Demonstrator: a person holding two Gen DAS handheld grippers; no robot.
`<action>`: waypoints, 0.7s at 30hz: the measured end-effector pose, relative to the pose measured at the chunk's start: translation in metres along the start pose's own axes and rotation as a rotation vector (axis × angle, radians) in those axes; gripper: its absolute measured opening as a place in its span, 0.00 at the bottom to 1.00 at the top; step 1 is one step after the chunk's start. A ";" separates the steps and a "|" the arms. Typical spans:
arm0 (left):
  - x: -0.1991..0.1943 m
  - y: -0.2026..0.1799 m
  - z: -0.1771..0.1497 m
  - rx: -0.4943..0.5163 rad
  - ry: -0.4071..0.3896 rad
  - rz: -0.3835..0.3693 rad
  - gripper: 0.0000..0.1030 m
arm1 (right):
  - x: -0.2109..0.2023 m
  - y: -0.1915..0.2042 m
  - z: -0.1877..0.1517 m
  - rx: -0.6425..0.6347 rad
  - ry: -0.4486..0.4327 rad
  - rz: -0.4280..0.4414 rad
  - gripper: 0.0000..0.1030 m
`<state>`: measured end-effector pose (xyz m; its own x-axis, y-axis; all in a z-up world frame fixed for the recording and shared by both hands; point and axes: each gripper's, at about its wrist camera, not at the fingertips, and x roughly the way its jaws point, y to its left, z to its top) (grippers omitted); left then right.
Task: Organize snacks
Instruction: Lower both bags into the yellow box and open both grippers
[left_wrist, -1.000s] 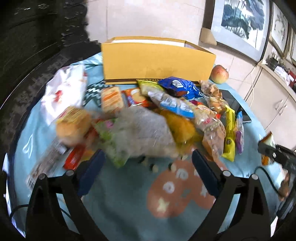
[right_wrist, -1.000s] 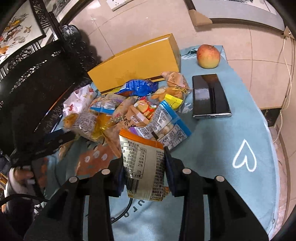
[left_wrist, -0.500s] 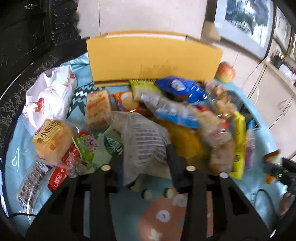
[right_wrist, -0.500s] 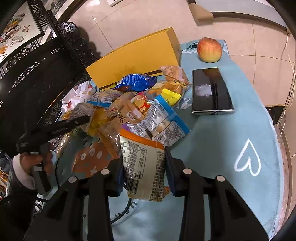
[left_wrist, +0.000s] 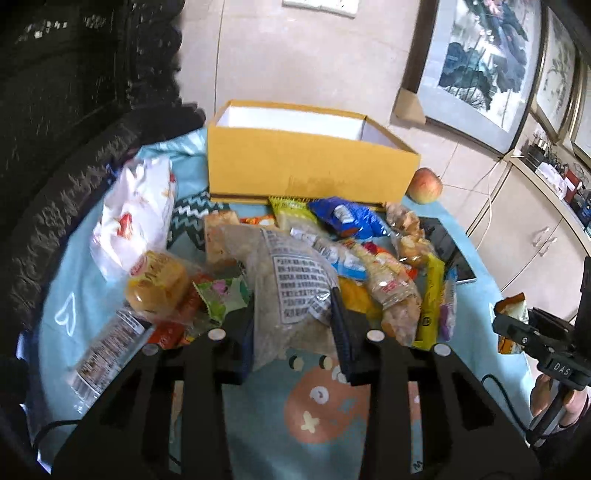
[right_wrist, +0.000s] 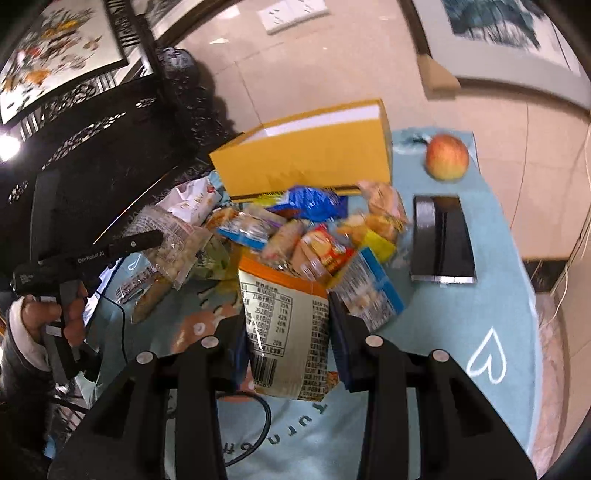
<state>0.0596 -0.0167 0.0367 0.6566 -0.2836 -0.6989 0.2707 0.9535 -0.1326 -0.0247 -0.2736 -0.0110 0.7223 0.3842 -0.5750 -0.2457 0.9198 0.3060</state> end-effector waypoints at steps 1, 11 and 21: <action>-0.004 -0.003 0.004 0.009 -0.010 0.000 0.34 | -0.001 0.005 0.005 -0.017 -0.006 -0.007 0.37; -0.030 -0.034 0.064 0.096 -0.121 0.016 0.34 | -0.011 0.039 0.091 -0.174 -0.152 -0.108 0.37; 0.041 -0.047 0.159 0.072 -0.161 0.042 0.34 | 0.068 0.013 0.175 -0.148 -0.258 -0.237 0.37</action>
<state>0.1853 -0.0891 0.1260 0.7709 -0.2623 -0.5805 0.2870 0.9566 -0.0511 0.1339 -0.2497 0.0868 0.9045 0.1443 -0.4013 -0.1294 0.9895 0.0641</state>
